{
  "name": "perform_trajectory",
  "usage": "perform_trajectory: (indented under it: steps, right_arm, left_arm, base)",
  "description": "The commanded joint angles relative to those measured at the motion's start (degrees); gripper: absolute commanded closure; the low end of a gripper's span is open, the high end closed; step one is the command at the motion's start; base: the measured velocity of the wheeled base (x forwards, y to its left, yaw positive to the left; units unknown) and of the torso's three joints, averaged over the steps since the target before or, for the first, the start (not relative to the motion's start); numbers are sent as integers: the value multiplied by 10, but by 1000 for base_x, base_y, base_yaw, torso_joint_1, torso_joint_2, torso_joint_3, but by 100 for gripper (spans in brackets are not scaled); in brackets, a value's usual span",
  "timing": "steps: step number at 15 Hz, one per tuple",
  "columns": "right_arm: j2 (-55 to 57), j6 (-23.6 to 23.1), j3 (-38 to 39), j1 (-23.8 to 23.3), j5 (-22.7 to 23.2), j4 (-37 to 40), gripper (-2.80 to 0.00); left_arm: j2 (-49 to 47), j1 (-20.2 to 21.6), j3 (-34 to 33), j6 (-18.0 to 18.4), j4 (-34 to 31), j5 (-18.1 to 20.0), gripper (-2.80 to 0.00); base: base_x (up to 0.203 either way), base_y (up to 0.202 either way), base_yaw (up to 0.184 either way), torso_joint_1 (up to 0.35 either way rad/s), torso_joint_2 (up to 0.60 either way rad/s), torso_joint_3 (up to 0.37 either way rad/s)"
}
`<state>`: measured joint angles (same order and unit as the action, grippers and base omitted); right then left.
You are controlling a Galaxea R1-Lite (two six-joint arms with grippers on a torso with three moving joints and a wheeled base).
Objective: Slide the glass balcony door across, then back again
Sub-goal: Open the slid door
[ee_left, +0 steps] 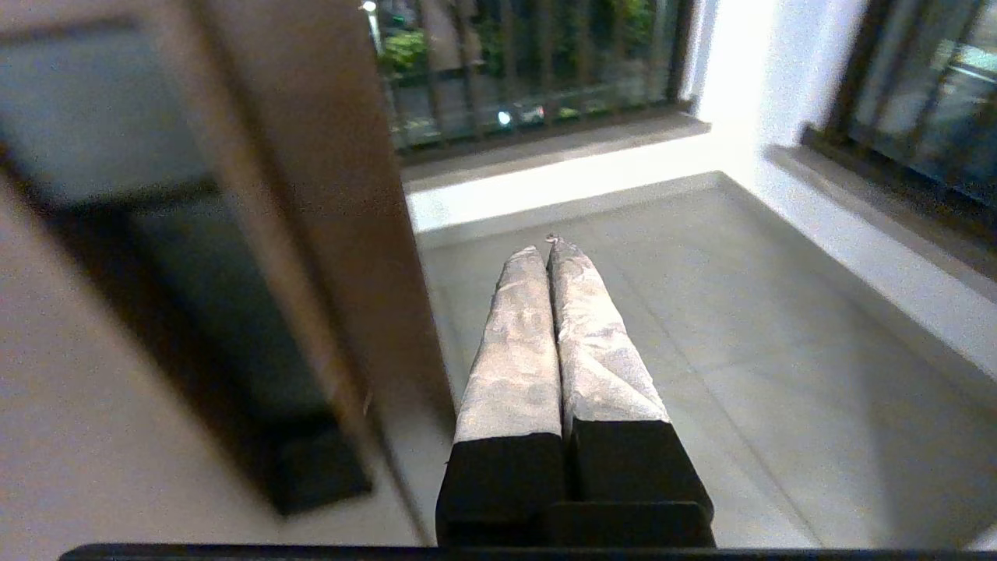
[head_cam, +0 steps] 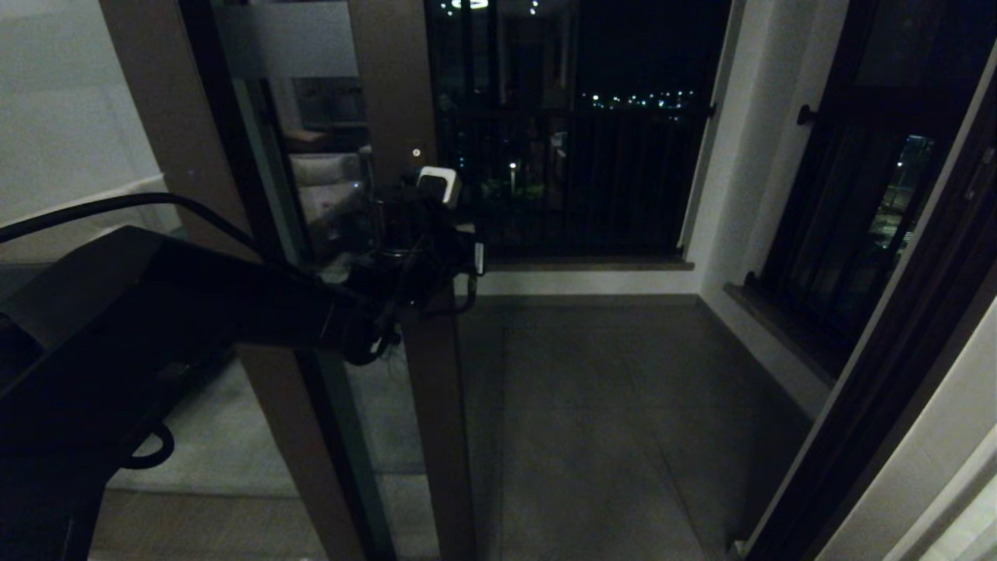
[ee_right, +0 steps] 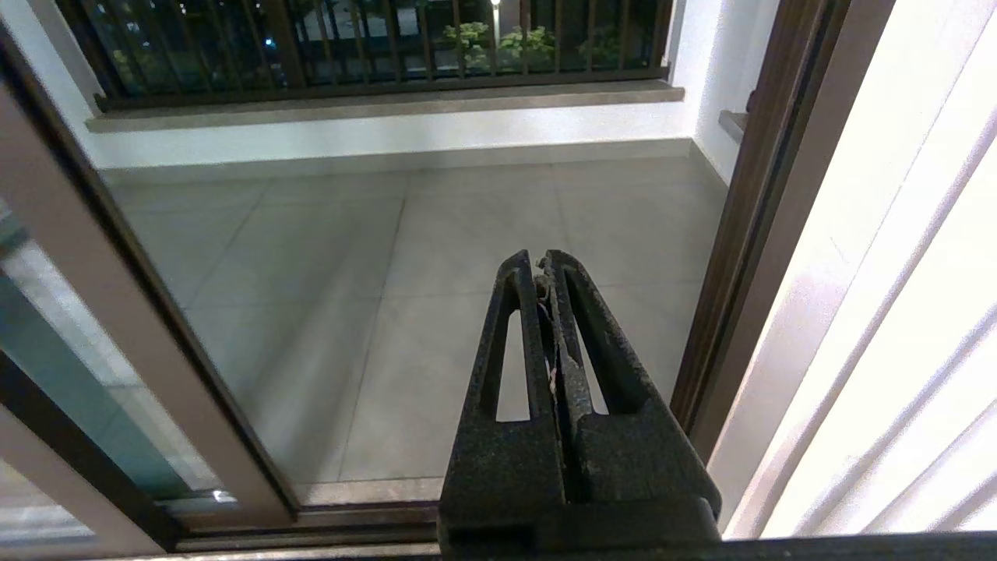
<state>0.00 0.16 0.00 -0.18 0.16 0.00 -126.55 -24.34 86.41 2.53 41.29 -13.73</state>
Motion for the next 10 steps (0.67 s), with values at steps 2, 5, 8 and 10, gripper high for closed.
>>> perform_trajectory:
  steps: [2,5,8,10]
  right_arm:
    - [1,0,0,0,0,0,0]
    - [1,0,0,0,0,0,0]
    - [1,0,0,0,0,0,0]
    - [1,0,0,0,0,0,0]
  left_arm:
    - [6,16,-17,0,2,-1,0]
    - [14,22,-30,0,19,-1,0]
    - [29,14,-71,20,60,-1,0]
    - [30,-2,-86,46,108,-2,0]
  base:
    - [0,0,0,0,0,0]
    - [0,0,0,0,0,0]
    - [0,0,0,0,0,0]
    - [0,0,0,0,0,0]
